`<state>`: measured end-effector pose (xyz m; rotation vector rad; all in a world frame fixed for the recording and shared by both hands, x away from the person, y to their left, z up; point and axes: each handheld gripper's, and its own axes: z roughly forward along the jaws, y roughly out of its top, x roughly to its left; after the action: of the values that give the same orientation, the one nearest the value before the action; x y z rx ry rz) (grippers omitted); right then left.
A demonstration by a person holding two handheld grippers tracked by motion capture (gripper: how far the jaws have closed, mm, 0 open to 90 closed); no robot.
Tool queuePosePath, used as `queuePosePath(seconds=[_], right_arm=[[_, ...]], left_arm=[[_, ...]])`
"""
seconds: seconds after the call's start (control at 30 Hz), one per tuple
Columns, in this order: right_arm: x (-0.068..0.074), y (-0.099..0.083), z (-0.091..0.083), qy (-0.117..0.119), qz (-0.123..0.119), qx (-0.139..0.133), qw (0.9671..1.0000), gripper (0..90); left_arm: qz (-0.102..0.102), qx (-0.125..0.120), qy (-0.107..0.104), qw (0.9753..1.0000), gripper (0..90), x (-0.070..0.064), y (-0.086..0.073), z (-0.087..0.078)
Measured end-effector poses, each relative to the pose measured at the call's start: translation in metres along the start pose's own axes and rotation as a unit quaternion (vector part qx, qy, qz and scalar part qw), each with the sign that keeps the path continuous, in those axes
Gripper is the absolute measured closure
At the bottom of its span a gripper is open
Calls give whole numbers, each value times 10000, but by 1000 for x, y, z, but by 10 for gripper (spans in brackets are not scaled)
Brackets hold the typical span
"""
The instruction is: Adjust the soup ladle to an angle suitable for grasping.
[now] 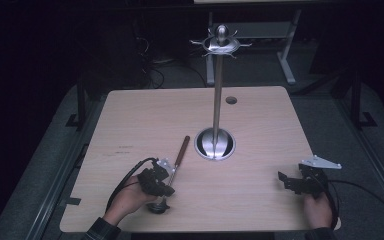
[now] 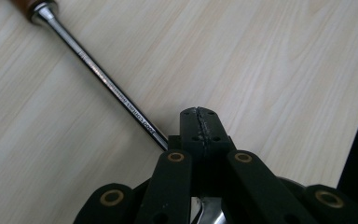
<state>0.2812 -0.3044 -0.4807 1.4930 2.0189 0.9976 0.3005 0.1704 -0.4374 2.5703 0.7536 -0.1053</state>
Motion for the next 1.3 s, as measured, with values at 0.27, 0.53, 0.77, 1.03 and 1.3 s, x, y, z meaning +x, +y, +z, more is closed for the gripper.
queuePosePath(seconds=[0.27, 0.53, 0.77, 1.03, 1.3], right_arm=[[0, 0, 0, 5, -8, 2, 10000, 136], [0, 0, 0, 17, 9, 14, 10000, 136], [0, 0, 0, 20, -3, 21, 10000, 136], [0, 0, -1, 11, -1, -6, 10000, 136], [0, -1, -1, 0, -6, -9, 10000, 136]], left_arm=[[-261, -94, 143, 9995, 900, 15, -18, -17], [-421, -161, 362, 9983, 900, 29, -35, -33], [-418, -385, 22, 9984, 900, 17, -28, -29], [-297, -122, 46, 9995, 900, 11, -20, -11], [-441, -53, 277, 9986, 900, 24, -28, -19]])
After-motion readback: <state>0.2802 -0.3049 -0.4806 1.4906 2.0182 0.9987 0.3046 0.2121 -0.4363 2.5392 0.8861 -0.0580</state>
